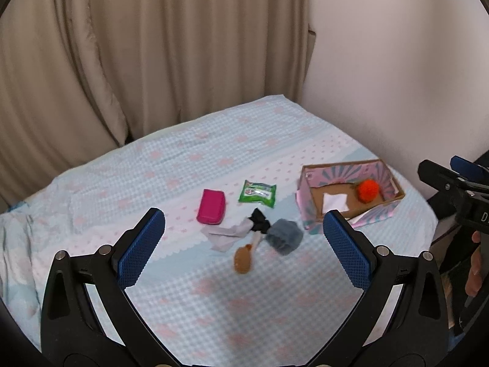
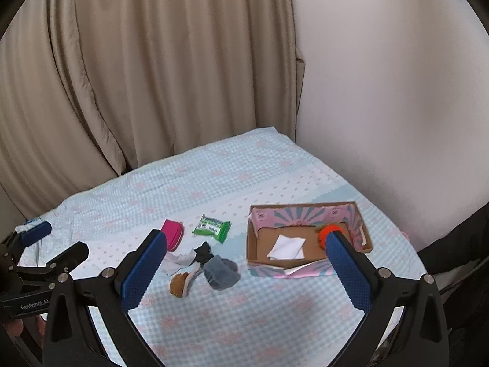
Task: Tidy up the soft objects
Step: 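Lift both tools away from the box toward the remaining items, then grasp the brown fuzzy brush with the left tool while the right tool grasps the grey plush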
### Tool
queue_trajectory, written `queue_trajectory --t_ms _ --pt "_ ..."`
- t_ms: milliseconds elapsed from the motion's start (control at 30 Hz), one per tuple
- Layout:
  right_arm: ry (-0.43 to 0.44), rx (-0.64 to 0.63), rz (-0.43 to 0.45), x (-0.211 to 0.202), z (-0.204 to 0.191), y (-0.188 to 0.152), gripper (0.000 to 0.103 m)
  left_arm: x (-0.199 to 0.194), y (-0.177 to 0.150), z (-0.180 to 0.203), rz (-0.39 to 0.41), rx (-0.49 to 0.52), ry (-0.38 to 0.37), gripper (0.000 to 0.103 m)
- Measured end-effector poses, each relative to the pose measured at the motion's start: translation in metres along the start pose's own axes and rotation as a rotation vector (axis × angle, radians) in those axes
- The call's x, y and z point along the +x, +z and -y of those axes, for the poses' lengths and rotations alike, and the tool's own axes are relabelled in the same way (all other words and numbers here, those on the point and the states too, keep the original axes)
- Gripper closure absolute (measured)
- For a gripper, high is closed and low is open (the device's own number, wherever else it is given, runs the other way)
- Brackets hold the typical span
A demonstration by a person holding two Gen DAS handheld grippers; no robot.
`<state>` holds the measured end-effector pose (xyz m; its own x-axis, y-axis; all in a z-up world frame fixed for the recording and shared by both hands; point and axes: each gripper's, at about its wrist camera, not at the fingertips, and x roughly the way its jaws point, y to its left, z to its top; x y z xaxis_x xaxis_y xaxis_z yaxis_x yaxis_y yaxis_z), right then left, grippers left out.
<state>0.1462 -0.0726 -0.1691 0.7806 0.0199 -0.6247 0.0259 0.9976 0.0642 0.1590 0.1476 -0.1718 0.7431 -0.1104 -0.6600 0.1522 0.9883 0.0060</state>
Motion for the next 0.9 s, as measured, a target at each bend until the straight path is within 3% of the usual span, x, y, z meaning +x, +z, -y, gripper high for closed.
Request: queue_trajectory --t_ms 100,233,600,767,900 --pt "-0.011 0.014 -0.006 0.02 -0.015 -0.015 0.0 0.022 -0.014 -0.009 -0.019 0.012 0.013 0.0" --pt "-0.014 0.034 -0.008 0.046 -0.026 -0.034 0.0 0.062 -0.037 -0.018 -0.048 -0.01 -0.025 0.0" --pt "0.036 0.062 -0.087 0.165 -0.039 -0.098 0.0 0.188 -0.118 -0.01 -0.115 -0.004 -0.06 0.002" --pt "0.05 0.108 -0.131 0.219 -0.032 -0.129 0.0 0.244 -0.148 -0.005 -0.15 0.009 -0.064 0.013" --pt "0.049 0.139 -0.166 0.257 -0.026 -0.149 0.0 0.277 -0.161 -0.002 -0.159 0.017 -0.071 0.015"
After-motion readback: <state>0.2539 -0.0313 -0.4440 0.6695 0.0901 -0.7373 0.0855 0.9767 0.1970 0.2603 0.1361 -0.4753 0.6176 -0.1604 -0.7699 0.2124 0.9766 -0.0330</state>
